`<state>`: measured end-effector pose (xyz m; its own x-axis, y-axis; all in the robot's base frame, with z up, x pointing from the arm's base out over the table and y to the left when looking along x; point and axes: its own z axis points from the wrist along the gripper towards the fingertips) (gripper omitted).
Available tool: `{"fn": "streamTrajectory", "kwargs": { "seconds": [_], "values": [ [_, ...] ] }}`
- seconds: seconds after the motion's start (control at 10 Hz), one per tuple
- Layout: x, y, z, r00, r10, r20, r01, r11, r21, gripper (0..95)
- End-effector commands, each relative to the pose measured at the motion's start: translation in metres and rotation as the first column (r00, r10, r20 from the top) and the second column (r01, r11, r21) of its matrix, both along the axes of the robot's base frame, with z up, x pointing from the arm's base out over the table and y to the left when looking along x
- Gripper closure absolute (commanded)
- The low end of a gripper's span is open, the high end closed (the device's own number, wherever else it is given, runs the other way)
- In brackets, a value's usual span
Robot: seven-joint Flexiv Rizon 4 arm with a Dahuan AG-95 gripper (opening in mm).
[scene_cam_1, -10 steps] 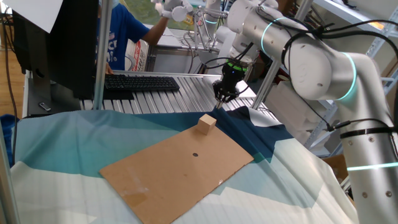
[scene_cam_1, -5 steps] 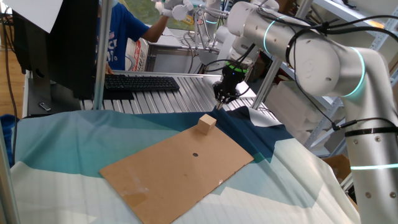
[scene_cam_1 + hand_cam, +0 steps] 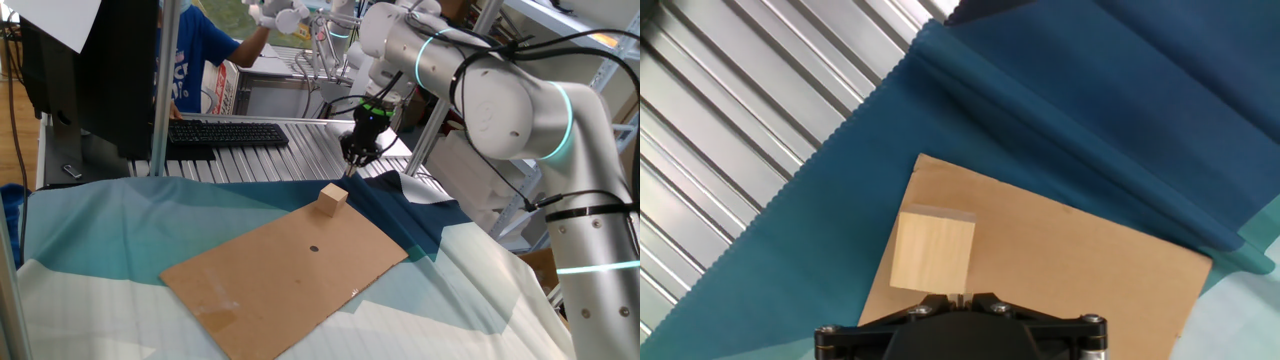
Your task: Grab the block and place it at the designated location
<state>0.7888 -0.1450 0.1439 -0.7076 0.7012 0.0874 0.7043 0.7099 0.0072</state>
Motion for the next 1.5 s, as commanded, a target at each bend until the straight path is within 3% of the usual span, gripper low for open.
{"fn": "streamTrajectory", "kwargs": {
  "seconds": [0.1,0.6,0.7,1.2,1.3,1.5],
  "values": [
    [-0.002,0.0,-0.005,1.0,0.002,0.008,-0.002,1.0,-0.01,95.0],
    [-0.002,0.002,-0.013,1.0,0.01,0.009,-0.009,1.0,-0.024,95.0],
    [-0.002,0.003,-0.014,1.0,-0.003,0.009,0.003,1.0,-0.024,76.0],
    [-0.002,0.003,-0.02,0.999,-0.048,0.011,0.048,0.999,-0.024,76.0],
    [-0.002,0.003,-0.023,0.998,-0.062,0.011,0.062,0.998,-0.025,57.0],
    [-0.002,0.003,-0.026,0.997,-0.073,0.01,0.073,0.997,-0.029,57.0]
  ]
}}
